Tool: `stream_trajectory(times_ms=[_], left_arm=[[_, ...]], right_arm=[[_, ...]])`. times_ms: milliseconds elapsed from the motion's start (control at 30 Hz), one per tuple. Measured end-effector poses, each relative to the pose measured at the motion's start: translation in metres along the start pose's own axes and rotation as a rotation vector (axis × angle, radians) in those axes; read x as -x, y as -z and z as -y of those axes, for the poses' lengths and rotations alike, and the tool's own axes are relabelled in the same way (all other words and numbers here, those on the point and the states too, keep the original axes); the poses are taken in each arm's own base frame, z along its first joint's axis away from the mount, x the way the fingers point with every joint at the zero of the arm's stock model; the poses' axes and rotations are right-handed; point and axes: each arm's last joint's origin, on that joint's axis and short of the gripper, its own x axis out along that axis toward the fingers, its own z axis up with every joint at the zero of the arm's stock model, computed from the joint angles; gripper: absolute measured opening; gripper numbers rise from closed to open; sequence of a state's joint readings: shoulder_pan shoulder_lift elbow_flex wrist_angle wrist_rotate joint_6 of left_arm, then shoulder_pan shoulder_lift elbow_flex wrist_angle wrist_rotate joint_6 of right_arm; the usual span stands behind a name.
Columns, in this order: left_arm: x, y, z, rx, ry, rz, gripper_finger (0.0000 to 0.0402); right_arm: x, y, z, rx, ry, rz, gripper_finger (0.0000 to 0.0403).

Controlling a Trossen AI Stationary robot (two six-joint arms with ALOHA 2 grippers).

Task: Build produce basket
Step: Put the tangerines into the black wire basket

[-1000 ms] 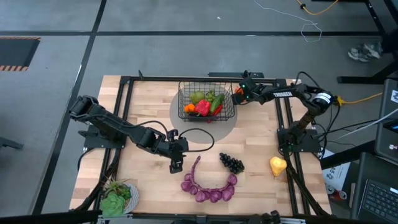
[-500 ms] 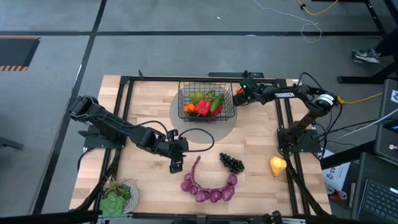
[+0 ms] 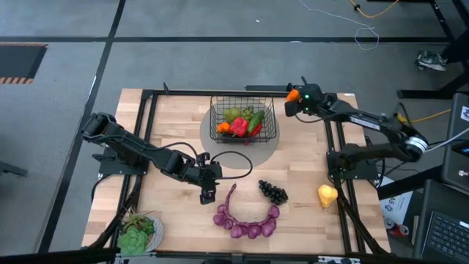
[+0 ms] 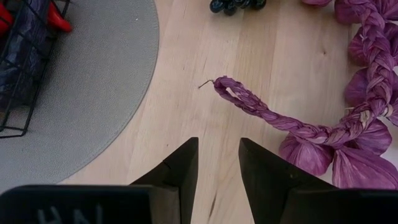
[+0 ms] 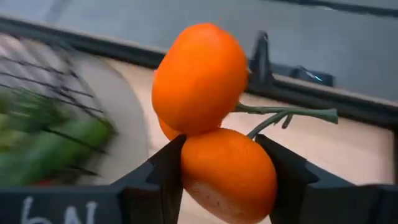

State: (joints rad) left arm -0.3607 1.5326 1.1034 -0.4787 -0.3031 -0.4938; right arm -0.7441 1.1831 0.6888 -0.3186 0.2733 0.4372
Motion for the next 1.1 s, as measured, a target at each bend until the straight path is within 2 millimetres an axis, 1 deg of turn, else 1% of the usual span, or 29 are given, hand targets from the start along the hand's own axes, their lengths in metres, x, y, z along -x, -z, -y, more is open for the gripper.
stream_trajectory(times_ms=[167,267,367,467,600,800,900,1100], left_arm=[[0.0,0.0,0.0,0.0,0.0,0.0,0.011],[0.0,0.0,0.0,0.0,0.0,0.0,0.011],[0.0,0.0,0.0,0.0,0.0,0.0,0.011],[0.0,0.0,0.0,0.0,0.0,0.0,0.011],[0.0,0.0,0.0,0.0,0.0,0.0,0.011],[0.0,0.0,0.0,0.0,0.0,0.0,0.011],[0.0,0.0,0.0,0.0,0.0,-0.001,0.011],[0.0,0.0,0.0,0.0,0.0,-0.002,0.011]], right_arm=[[0.031,-0.011,-0.004,-0.022,-0.189,0.11,0.0162],[0.048,-0.017,-0.011,0.007,-0.381,0.178,0.0162],[0.065,-0.023,-0.023,0.056,-0.609,0.249,0.0162],[0.074,-0.025,-0.034,0.078,-0.762,0.284,0.0163],[0.076,-0.022,-0.049,0.096,-0.832,0.292,0.0163],[0.072,-0.024,-0.064,0.09,-0.847,0.37,0.0168],[0.07,-0.026,-0.069,0.089,-0.867,0.4,0.0194],[0.063,-0.025,-0.073,0.092,-0.87,0.384,0.0278]])
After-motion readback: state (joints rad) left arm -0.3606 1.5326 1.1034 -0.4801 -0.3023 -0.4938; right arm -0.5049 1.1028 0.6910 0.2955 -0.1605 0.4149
